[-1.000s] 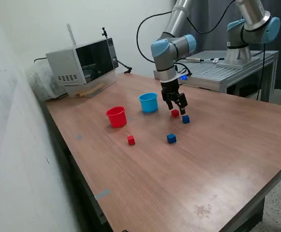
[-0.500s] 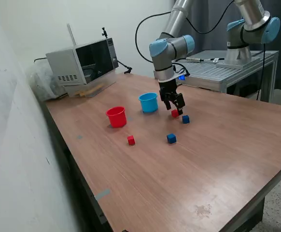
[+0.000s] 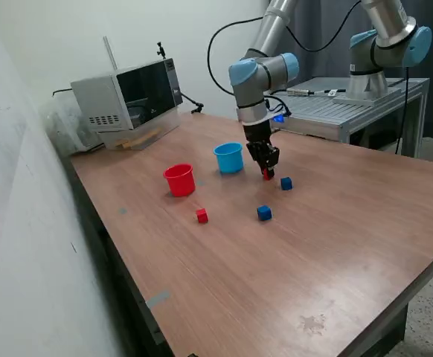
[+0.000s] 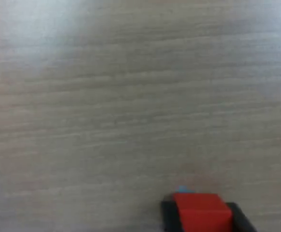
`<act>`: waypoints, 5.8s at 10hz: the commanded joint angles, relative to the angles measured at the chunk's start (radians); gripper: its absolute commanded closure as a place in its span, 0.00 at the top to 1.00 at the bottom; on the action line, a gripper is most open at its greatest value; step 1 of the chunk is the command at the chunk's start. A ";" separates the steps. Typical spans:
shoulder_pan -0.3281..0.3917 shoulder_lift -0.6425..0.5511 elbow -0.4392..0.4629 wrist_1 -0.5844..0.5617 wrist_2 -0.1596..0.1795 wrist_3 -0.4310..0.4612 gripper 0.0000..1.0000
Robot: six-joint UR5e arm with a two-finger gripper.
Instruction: Place red objects in the red bin, and blue objects in the blue bin.
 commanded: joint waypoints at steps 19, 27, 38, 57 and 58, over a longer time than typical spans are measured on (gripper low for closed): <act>-0.175 0.210 -0.613 0.189 0.000 0.000 0.00; -0.079 0.192 -0.637 0.232 -0.002 0.017 1.00; 0.058 0.362 -0.832 0.240 0.002 0.267 1.00; 0.083 0.438 -0.892 0.221 -0.014 0.265 0.00; 0.078 0.410 -0.883 0.224 -0.014 0.264 0.00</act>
